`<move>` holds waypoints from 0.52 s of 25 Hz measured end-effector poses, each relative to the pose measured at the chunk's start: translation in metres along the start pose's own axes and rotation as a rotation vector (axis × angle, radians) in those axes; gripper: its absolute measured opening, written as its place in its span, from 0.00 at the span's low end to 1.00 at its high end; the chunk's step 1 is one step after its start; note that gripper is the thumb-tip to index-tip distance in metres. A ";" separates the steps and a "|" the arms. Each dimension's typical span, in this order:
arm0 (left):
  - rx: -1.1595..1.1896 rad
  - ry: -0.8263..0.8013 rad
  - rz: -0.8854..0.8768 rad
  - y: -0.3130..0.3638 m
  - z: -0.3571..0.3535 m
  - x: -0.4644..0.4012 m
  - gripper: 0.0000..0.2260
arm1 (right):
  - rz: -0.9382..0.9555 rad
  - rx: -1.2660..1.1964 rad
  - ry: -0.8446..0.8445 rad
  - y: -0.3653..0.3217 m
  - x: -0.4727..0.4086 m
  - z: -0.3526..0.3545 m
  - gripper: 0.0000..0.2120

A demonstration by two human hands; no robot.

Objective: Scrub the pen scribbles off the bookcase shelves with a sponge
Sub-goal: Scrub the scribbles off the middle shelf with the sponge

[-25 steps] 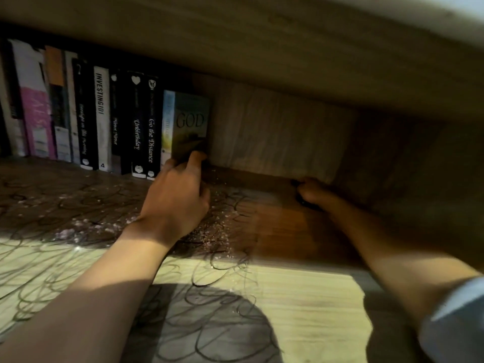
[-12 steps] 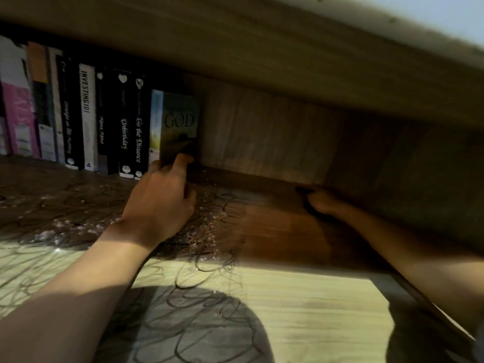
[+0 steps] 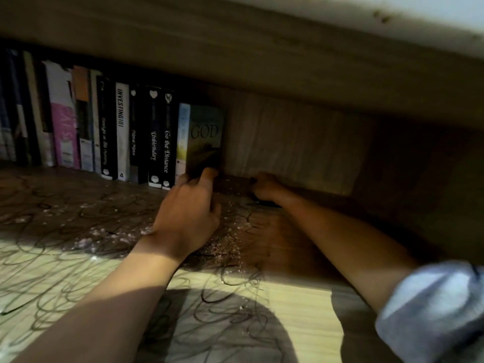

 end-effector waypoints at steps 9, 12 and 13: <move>0.001 0.014 0.002 -0.002 0.001 0.000 0.24 | 0.277 -0.194 -0.086 -0.017 -0.003 -0.008 0.16; 0.004 0.022 0.000 -0.002 0.001 -0.001 0.23 | 0.386 -0.205 -0.219 -0.019 0.013 0.007 0.15; 0.006 0.023 0.002 -0.003 0.000 0.000 0.23 | 0.387 -0.239 -0.194 -0.019 0.016 0.014 0.16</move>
Point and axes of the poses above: each hand's wrist, its own x-axis away from the middle knuckle, its own z-axis out of the back of the hand, y = z × x, the point moved 3 cm from there along -x, towards the middle knuckle, and after that the axes turned 3 degrees about -z, right-handed, at the moved point
